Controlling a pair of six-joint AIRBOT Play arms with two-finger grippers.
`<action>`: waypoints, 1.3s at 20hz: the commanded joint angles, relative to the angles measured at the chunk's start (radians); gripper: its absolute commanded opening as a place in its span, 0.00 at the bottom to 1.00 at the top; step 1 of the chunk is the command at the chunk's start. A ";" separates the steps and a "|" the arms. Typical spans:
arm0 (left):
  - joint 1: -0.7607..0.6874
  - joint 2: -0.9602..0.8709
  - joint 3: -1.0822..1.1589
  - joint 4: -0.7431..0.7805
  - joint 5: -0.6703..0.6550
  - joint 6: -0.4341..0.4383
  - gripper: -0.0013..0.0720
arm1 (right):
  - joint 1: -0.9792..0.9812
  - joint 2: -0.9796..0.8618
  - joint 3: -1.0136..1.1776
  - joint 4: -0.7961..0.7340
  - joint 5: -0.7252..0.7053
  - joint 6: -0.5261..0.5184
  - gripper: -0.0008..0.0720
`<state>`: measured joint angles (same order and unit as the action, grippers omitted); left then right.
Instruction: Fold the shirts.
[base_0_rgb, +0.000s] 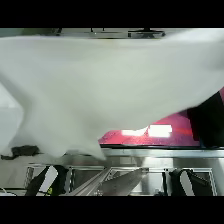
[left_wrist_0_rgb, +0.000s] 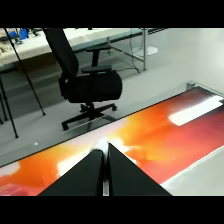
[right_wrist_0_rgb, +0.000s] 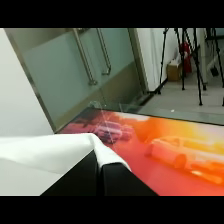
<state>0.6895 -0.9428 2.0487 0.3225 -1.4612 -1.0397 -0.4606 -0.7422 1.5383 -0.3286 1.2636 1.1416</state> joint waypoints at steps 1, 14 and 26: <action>-0.184 -0.123 -0.098 0.043 0.020 0.063 0.06 | 0.034 -0.057 -0.090 -0.066 0.027 0.008 0.03; -0.600 -1.090 0.070 0.417 0.192 0.045 0.06 | 0.312 -0.744 -0.481 -0.284 -0.567 -0.073 0.03; -0.459 -1.064 -0.012 0.269 0.171 -0.050 0.48 | 0.255 -0.856 -0.371 -0.164 -0.423 -0.163 0.37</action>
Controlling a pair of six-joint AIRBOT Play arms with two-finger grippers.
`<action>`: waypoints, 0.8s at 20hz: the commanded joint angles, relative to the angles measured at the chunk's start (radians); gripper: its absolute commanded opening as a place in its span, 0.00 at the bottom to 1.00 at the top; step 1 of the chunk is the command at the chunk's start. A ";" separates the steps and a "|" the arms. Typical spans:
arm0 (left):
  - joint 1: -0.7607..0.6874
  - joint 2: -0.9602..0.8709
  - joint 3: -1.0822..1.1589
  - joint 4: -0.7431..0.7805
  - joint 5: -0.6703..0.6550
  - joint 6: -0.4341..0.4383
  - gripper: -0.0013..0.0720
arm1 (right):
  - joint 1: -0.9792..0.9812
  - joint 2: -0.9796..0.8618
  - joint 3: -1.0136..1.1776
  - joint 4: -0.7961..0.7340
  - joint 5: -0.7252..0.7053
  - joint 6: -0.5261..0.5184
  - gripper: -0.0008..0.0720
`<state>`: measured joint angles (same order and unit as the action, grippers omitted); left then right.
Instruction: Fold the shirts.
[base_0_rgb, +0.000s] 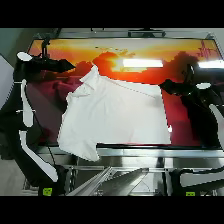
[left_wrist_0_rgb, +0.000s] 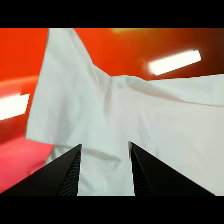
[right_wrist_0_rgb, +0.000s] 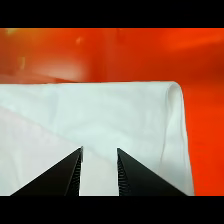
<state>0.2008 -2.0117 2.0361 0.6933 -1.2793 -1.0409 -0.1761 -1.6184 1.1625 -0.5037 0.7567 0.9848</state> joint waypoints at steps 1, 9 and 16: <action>0.041 0.005 -0.014 -0.200 0.009 -0.052 0.42 | -0.048 0.035 0.005 0.011 0.132 -0.005 0.31; 0.118 0.064 -0.031 -0.267 -0.173 -0.129 0.02 | -0.091 0.038 0.005 0.018 0.392 0.083 0.03; 0.303 0.519 -0.536 0.273 -0.319 -0.177 0.04 | -0.194 0.168 -0.056 -0.140 0.523 0.074 0.03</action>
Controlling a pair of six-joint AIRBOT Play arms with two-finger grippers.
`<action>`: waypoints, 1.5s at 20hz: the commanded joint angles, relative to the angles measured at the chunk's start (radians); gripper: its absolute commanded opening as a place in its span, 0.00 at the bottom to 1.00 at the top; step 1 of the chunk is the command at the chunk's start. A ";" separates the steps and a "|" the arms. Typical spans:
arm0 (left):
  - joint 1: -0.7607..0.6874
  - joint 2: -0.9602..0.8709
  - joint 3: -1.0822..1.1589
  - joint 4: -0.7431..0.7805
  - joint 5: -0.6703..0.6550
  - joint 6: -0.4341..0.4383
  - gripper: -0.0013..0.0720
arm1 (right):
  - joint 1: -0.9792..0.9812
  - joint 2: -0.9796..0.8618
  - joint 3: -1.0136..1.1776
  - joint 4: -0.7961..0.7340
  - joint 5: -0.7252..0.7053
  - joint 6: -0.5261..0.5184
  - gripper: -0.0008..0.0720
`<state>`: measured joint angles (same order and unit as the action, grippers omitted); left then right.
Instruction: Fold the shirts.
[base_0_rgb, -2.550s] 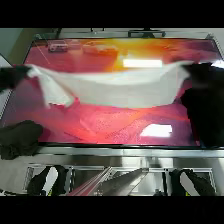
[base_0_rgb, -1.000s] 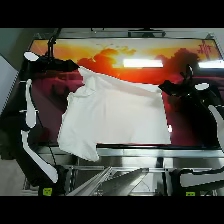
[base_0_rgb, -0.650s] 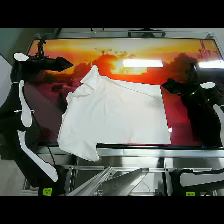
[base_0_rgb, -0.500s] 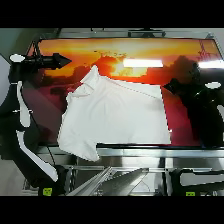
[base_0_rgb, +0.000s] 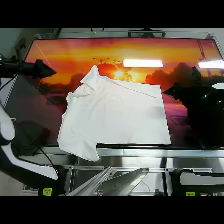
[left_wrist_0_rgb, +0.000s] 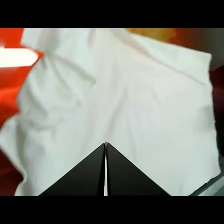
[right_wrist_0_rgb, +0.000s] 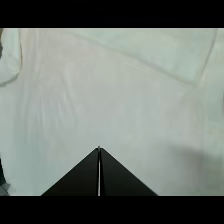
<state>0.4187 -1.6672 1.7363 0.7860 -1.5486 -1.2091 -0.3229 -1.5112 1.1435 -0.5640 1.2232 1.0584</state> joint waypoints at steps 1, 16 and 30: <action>0.128 0.238 -0.367 0.193 -0.061 0.033 0.04 | -0.069 0.099 -0.085 -0.084 0.057 -0.001 0.03; 0.197 0.155 -0.993 0.327 0.129 0.258 0.79 | -0.086 0.258 -0.331 0.019 -0.019 -0.129 0.03; 0.316 0.304 -1.057 0.344 0.075 0.283 0.58 | -0.087 0.258 -0.331 0.008 -0.019 -0.147 0.03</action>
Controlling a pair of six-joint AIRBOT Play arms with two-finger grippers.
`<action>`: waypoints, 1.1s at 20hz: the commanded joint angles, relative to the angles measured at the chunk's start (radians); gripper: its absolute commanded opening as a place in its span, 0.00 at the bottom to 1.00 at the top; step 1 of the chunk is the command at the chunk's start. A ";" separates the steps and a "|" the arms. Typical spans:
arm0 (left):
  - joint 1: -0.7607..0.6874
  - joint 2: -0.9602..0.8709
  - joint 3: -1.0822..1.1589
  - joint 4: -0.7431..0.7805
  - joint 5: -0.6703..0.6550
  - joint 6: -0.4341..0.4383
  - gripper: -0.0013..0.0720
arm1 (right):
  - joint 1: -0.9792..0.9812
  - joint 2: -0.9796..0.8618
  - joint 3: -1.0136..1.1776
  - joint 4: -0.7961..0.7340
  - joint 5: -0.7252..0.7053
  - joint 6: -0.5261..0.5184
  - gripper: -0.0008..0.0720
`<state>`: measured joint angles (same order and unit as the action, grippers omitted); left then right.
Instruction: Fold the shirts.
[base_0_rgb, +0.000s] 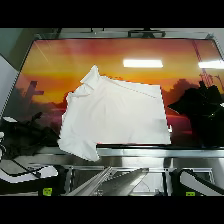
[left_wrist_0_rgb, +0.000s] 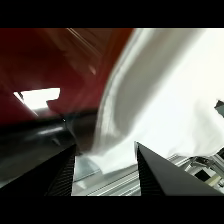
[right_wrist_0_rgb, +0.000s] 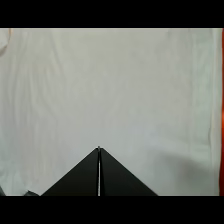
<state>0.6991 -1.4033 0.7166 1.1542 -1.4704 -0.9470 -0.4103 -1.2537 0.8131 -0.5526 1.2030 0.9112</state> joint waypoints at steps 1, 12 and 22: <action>0.031 0.042 -0.064 -0.030 0.028 0.028 0.58 | 0.000 0.001 0.000 -0.003 0.001 0.000 0.03; -0.100 0.042 -0.009 -0.031 0.093 0.030 0.05 | -0.002 0.001 -0.001 -0.256 0.007 0.286 0.03; -0.100 0.042 0.014 -0.024 0.074 0.030 0.05 | 0.001 -0.066 -0.124 -0.550 0.087 0.404 0.34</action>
<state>0.5995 -1.3624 0.7277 1.1301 -1.3827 -0.9184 -0.4107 -1.2896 0.7448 -1.0531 1.2629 1.3098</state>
